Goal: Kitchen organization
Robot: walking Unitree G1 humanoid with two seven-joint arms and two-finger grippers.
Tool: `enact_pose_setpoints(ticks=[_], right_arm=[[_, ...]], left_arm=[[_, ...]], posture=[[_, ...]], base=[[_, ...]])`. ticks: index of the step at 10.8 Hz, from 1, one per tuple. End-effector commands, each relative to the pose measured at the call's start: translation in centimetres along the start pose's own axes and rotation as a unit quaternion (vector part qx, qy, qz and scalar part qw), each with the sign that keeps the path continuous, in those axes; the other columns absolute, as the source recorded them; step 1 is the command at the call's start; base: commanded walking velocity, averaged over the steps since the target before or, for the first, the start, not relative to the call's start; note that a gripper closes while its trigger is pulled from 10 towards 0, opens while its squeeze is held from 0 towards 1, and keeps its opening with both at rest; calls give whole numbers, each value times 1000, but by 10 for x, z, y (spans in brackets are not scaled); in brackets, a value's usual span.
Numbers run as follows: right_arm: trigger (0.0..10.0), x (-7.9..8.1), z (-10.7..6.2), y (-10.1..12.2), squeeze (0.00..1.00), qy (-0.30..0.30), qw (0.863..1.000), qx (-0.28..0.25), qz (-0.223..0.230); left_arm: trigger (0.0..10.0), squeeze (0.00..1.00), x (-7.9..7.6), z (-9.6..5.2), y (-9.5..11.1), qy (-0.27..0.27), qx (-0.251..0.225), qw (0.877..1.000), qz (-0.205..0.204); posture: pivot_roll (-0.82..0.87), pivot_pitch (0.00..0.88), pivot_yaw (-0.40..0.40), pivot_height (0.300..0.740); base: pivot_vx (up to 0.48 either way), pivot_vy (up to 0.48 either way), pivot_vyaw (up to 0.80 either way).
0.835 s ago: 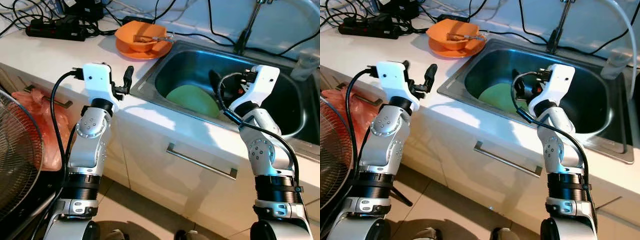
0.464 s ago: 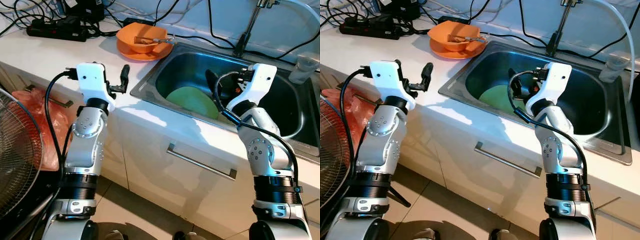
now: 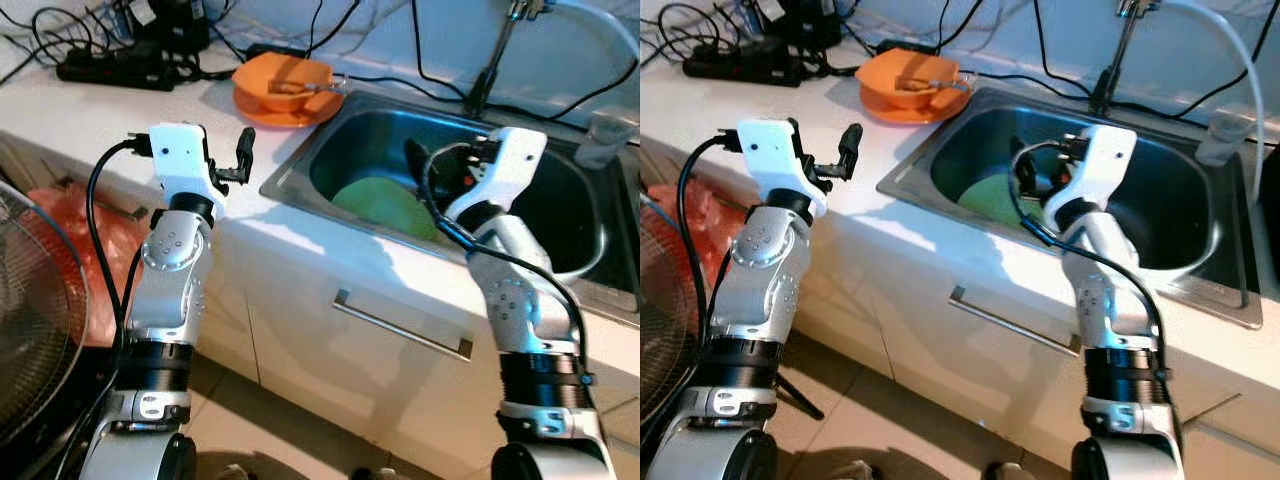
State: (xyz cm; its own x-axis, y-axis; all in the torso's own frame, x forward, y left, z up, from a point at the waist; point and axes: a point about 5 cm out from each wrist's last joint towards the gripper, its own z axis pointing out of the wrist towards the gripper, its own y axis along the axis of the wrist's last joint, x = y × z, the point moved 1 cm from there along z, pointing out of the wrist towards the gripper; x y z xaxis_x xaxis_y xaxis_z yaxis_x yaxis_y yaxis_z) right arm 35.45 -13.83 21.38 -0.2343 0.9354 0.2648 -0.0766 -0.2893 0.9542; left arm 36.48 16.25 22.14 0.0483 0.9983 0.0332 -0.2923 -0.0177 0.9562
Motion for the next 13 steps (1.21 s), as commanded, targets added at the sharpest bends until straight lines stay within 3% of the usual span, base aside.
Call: enact_pose_setpoints(ticks=[1, 2, 5, 7, 8, 10, 13], right_arm=[[10000, 2, 2, 2, 1000, 2, 1000, 2, -8], [10000, 1, 2, 2, 1000, 2, 1000, 2, -9], [10000, -1, 1, 2, 1000, -2, 1000, 2, -13], [10000, -3, 1, 4, 424, -4, 1000, -1, -16], [10000, -4, 1, 5, 212, -5, 1000, -2, -18], [10000, -7, 0, 5, 110, -7, 1000, -2, -19], [10000, -8, 1, 5, 51, -9, 1000, -1, -21]], left_arm=[[10000, 1000, -3, 5, 5, -1, -8, 1000, 2], [10000, 0, -2, 5, 3, 1, -3, 1000, 1], [10000, 0, 2, 5, -1, 16, 5, 1000, -11], [10000, 0, 8, 7, 1, 37, 5, 999, -9], [10000, 0, 20, 5, -1, 76, 18, 997, -7], [10000, 0, 33, 4, -4, 105, 28, 994, -16], [10000, 0, 28, 4, -3, 100, 24, 995, -15]], posture=[[-39, 0, -17, 740], [-40, 0, -19, 740], [-46, 0, -22, 740], [-44, 0, -21, 740], [-45, 2, -21, 740], [-46, 7, -22, 740], [-46, 10, -24, 740]], base=[[0, 0, -769], [0, 0, -763], [0, 0, -740], [0, 0, 0], [0, 0, 0], [0, 182, 0], [0, 0, 0]])
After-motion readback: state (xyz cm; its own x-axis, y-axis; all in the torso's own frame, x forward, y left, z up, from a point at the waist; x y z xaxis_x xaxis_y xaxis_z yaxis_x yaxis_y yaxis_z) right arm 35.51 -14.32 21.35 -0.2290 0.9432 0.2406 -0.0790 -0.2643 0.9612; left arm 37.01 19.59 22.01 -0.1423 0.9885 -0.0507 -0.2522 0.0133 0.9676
